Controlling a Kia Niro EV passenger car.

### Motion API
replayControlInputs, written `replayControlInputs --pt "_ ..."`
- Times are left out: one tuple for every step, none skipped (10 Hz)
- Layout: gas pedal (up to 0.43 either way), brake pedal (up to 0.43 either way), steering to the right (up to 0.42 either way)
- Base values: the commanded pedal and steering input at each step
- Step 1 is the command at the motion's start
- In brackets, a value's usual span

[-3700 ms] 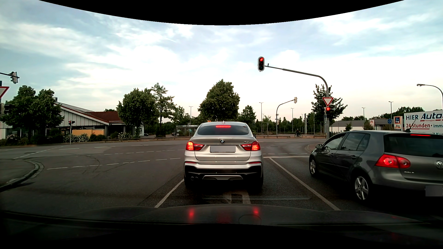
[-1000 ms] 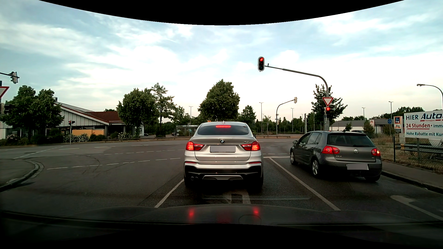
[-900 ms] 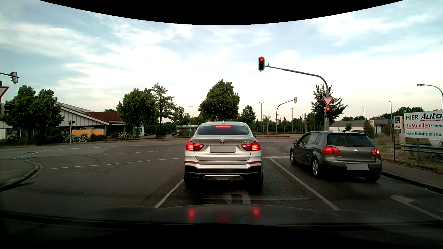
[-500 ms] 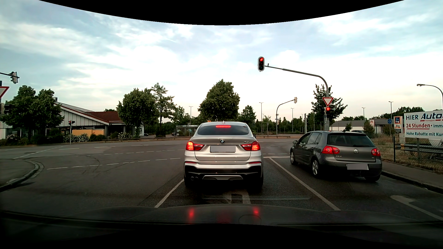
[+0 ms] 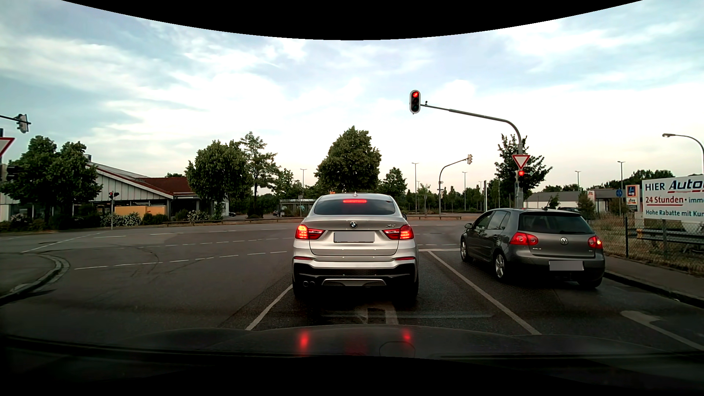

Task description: Follow the waypoints while adhering to traffic rules and regulations

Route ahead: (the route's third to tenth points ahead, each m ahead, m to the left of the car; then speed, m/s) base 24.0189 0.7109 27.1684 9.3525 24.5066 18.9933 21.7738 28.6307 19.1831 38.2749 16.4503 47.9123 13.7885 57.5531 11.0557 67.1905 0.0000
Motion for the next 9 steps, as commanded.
replayControlInputs --pt "0.000 0.250 -0.015" --pt "0.000 0.250 -0.015" --pt "0.000 0.250 -0.015" --pt "0.000 0.250 -0.014" --pt "0.000 0.250 -0.014" --pt "0.000 0.250 -0.015" --pt "0.000 0.250 -0.015" --pt "0.000 0.250 -0.015" --pt "0.000 0.250 -0.015"
